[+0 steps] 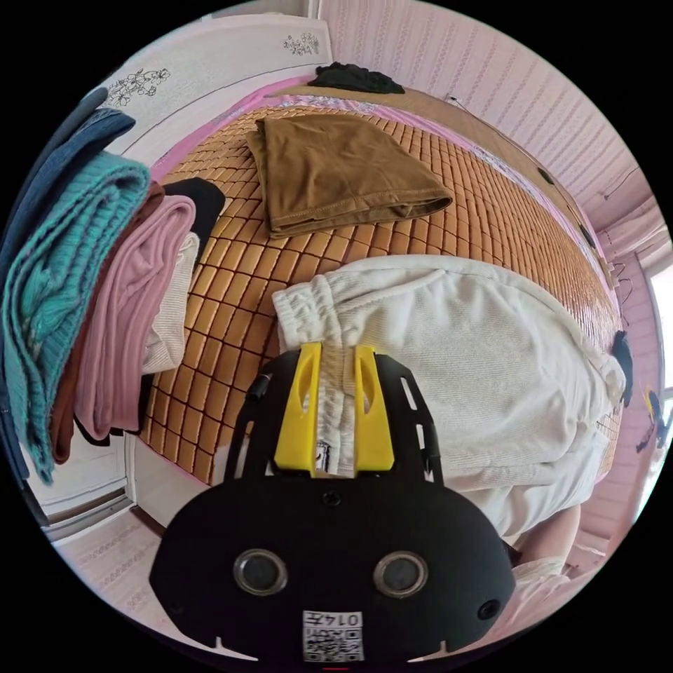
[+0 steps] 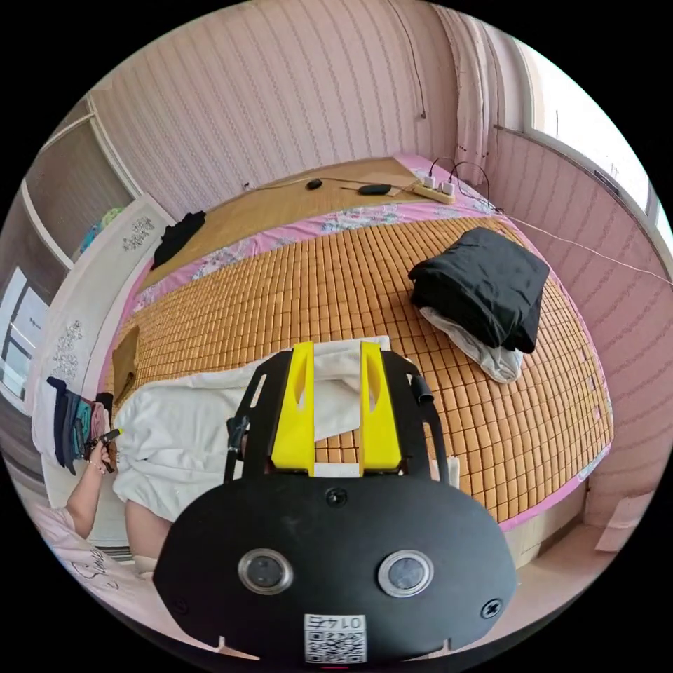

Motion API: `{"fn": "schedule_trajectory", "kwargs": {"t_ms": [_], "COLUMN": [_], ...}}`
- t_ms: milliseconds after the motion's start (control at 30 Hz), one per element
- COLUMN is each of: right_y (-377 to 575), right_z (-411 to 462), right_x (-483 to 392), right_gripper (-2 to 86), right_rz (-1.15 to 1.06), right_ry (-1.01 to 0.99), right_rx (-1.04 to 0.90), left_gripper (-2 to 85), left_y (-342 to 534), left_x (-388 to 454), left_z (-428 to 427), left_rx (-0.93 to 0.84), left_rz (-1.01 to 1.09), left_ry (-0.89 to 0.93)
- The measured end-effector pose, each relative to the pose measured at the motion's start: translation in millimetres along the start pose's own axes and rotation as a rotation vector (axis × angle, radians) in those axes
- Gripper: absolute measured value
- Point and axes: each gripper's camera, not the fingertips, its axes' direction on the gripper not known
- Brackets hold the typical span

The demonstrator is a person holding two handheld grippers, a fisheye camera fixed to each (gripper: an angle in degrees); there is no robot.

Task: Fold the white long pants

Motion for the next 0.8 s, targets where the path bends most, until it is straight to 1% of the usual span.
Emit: {"fn": "schedule_trajectory", "kwargs": {"t_ms": [67, 133, 200, 267, 333, 400, 467, 500, 567, 633, 700, 733, 767, 800], "right_y": [11.2, 14.7, 10.2, 1.0, -7.4, -16.0, -23.7, -24.5, -30.7, -33.3, -27.0, -15.1, 2.5, 12.4], "right_z": [57.2, 86.5, 99.0, 99.2, 106.0, 120.7, 152.2, 156.3, 154.2, 151.0, 133.8, 109.3, 82.1, 70.0], "right_x": [-8.7, -14.8, -22.9, -34.3, -35.8, -33.8, -27.9, -27.2, -23.0, -19.0, -14.7, -10.5, -3.5, 1.2], "right_gripper": [10.4, 11.0, 12.3, 10.7, 9.1, 7.0, 3.7, 3.2, 1.9, 1.2, 0.8, 1.0, 2.8, 3.7], "right_rz": [-0.025, -0.036, -0.039, -0.06, -0.06, -0.063, -0.065, -0.072, -0.037, -0.039, -0.066, -0.086, -0.115, -0.123], "right_ry": [0.036, 0.041, 0.069, 0.166, 0.214, 0.217, 0.27, 0.264, 0.237, 0.205, 0.224, 0.227, 0.187, 0.165], "right_rx": [-0.153, -0.208, -0.216, -0.136, -0.133, -0.168, -0.28, -0.286, -0.231, -0.242, -0.231, -0.168, -0.126, -0.12], "left_gripper": [7.4, 7.2, 7.0, 6.8, 6.6, 6.6, 6.6, 6.6, 6.6, 6.8, 6.6, 6.3, 5.8, 5.5], "left_y": [5.3, 9.0, 9.6, 7.4, 4.4, -1.7, -7.1, -10.4, -13.7, -14.3, -3.5, 1.0, 13.3, 29.9], "left_x": [4.1, 12.2, 25.6, 34.2, 40.4, 49.7, 55.1, 58.2, 62.3, 66.1, 70.0, 71.3, 75.5, 82.8], "left_z": [-1.1, -1.9, -2.7, -2.5, -1.6, -0.5, -0.1, 0.2, 1.2, 0.0, -7.7, -12.3, -25.7, -42.3], "left_rx": [0.019, 0.029, 0.027, 0.025, 0.032, 0.027, 0.025, 0.026, 0.026, 0.018, 0.019, 0.025, 0.057, 0.101], "left_rz": [-0.008, 0.013, 0.05, 0.06, 0.052, 0.074, 0.078, 0.072, 0.054, 0.04, 0.044, 0.047, 0.058, 0.091], "left_ry": [-0.001, -0.028, -0.081, -0.117, -0.136, -0.16, -0.186, -0.201, -0.208, -0.2, -0.189, -0.18, -0.167, -0.149]}}
